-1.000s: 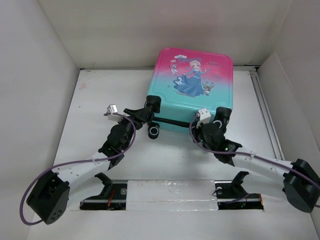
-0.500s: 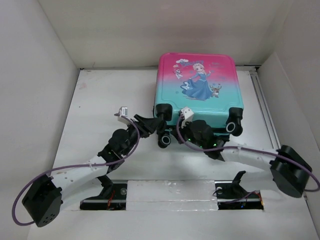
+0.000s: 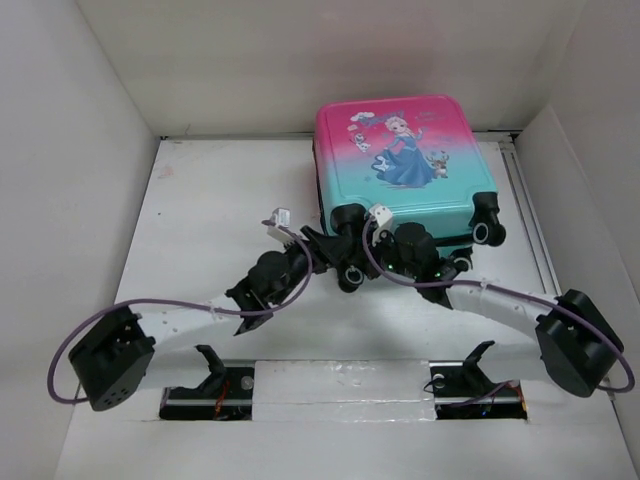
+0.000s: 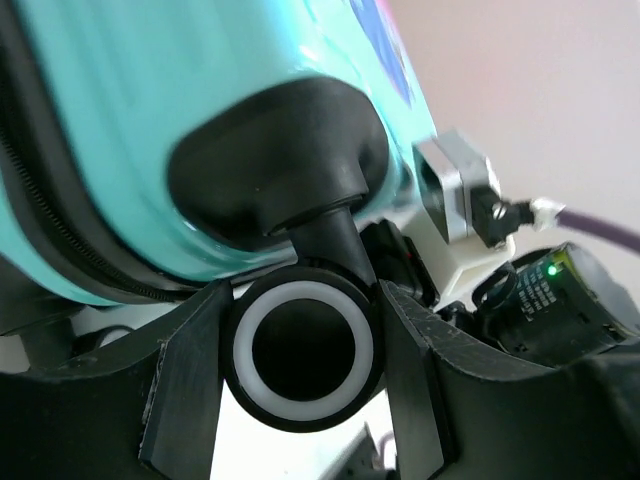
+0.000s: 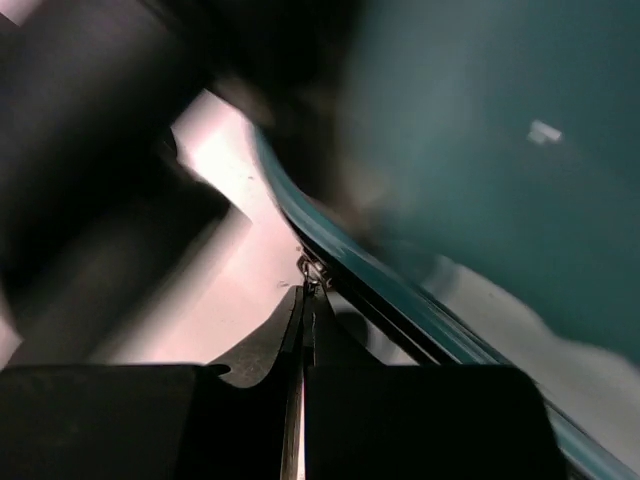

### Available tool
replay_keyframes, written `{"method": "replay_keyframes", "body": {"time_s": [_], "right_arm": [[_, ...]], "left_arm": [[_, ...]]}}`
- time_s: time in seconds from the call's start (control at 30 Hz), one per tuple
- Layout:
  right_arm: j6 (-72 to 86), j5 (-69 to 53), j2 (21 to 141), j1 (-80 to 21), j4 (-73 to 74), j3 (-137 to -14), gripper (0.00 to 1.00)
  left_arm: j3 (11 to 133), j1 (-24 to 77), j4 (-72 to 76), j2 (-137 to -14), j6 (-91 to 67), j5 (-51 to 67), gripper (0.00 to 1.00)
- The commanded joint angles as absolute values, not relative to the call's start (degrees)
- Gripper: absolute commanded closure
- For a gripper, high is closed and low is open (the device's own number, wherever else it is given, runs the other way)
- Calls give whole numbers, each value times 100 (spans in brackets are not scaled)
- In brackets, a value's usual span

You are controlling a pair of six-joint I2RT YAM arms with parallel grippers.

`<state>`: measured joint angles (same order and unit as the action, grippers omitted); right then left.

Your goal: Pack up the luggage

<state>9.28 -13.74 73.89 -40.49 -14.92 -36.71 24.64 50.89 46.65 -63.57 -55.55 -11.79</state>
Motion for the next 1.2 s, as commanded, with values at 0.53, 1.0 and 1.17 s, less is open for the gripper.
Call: {"method": "replay_keyframes", "body": {"time_s": [0.53, 1.0, 1.17], "right_arm": [[2829, 271, 3237, -3691, -1485, -1259, 100], [1943, 1759, 4753, -6027, -4762, -763, 100], [2100, 1661, 4800, -6152, -4580, -817, 100]], "left_arm": [[5509, 6574, 6839, -9359, -5924, -220, 100], [7559, 6803, 6653, -10960, -6354, 220, 100], [7559, 6724, 6417, -10644, -6022, 343, 100]]}}
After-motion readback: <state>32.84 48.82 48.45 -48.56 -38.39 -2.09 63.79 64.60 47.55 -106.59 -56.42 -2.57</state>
